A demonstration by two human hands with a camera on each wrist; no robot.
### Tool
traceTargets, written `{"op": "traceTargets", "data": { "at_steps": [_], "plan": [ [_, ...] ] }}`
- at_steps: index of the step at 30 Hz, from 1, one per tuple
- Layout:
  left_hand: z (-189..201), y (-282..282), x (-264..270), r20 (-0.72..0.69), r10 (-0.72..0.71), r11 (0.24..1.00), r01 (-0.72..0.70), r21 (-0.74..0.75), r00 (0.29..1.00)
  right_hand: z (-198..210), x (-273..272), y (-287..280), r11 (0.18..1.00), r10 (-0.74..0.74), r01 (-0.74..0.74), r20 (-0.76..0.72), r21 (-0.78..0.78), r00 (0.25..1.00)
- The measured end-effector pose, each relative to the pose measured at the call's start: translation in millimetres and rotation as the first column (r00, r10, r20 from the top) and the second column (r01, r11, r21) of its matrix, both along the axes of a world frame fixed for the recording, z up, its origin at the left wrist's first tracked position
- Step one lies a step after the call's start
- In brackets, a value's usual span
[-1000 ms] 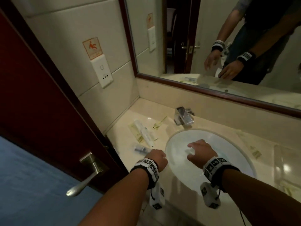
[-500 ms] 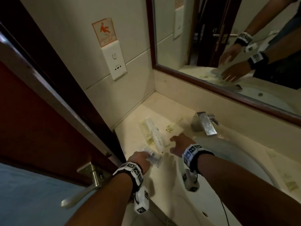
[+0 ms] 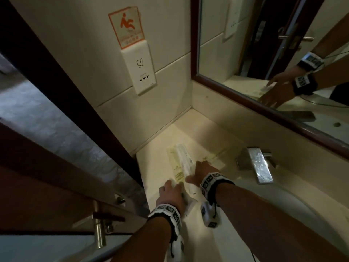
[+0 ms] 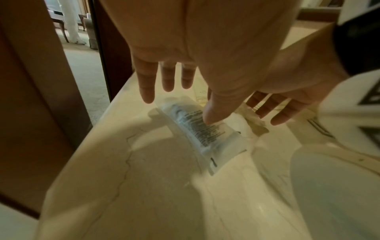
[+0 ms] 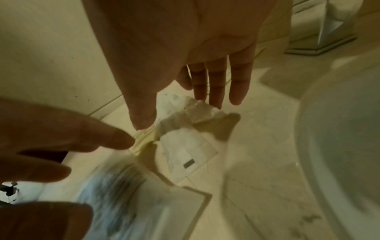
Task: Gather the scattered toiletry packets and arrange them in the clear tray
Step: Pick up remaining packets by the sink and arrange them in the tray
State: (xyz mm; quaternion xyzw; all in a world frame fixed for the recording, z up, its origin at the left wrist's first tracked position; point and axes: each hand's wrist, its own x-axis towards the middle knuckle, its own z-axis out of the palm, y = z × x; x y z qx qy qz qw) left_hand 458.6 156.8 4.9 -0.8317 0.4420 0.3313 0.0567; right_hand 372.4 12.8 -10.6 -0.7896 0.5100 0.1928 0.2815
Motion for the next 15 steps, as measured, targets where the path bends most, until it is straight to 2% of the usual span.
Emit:
{"op": "traceTargets", "data": {
  "at_steps": [4,10,15],
  "plan": [
    [-8.0,-6.4,-1.8,0.013,-0.048,0.999,0.048,0.02,0.999,-20.3,9.1,7.3,0.995,-0.05,0.05,0.003,-0.083,0.999],
    [-15.6,-13.0,-4.9,0.043,-0.117,0.99,0.113,0.08,0.992,-24.7,0.5,3.3,0.995,-0.074,0.075,0.026,-0.061,0.997],
    [-15.9,-15.6,-6.2,0.069,-0.172,0.982,0.165,0.096,0.983,-17.8,-12.5,7.5,0.997,-0.073,0.073,-0.022,-0.033,0.997]
  ]
}}
